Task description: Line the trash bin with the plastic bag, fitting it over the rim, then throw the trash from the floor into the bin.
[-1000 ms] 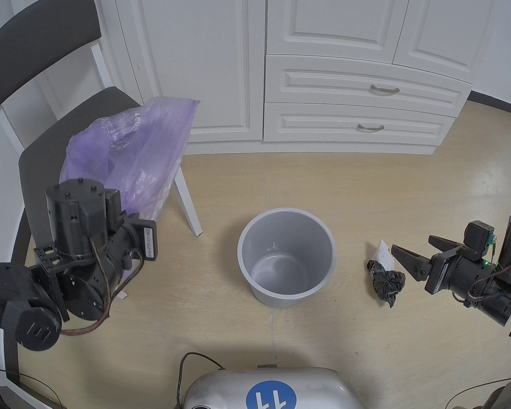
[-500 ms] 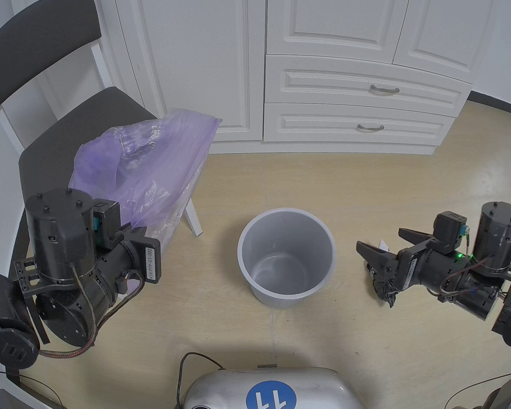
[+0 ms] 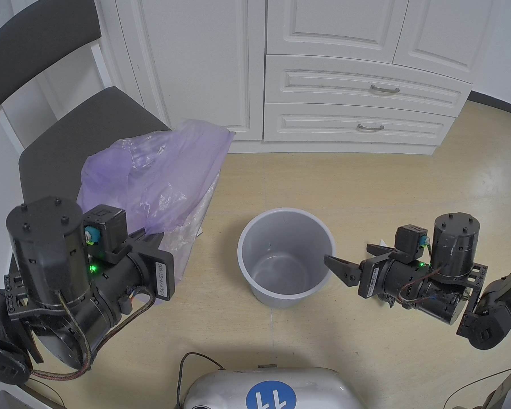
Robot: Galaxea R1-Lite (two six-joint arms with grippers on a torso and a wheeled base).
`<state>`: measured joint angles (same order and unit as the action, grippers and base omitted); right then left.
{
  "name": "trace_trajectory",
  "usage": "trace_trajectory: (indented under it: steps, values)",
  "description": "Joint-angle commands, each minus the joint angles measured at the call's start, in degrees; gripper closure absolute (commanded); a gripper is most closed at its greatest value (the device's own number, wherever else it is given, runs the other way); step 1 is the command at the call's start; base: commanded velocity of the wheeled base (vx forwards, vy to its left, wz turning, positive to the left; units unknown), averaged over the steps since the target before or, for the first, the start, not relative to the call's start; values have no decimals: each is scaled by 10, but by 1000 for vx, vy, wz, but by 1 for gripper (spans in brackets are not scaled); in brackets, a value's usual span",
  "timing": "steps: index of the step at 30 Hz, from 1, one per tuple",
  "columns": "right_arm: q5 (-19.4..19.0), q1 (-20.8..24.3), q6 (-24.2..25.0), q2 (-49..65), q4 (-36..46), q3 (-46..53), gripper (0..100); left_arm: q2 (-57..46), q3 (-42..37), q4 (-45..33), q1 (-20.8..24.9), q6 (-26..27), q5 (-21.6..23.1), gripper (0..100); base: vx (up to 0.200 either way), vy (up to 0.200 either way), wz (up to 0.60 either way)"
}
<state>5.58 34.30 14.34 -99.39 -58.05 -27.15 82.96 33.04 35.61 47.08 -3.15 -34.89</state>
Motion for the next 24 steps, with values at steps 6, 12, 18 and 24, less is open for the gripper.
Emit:
trace_trajectory:
  steps: [6, 12, 18, 24]
  values:
    - [-4, 20, 1, -45, 3, -41, 0, -11, -1, 16, 32, 0, 1, 100, 0, 0, 0]
    - [-1, 39, 67, -81, 0, -66, 0, -22, 0, 17, 50, 0, 1, 100, 0, 0, 0]
    - [1, 46, 140, -108, 0, -106, 0, -43, 0, 17, 79, 1, 2, 100, 0, 0, 0]
    - [4, 61, 173, -135, -14, -122, 0, -42, 0, 17, 95, -5, 3, 100, 0, 0, 0]
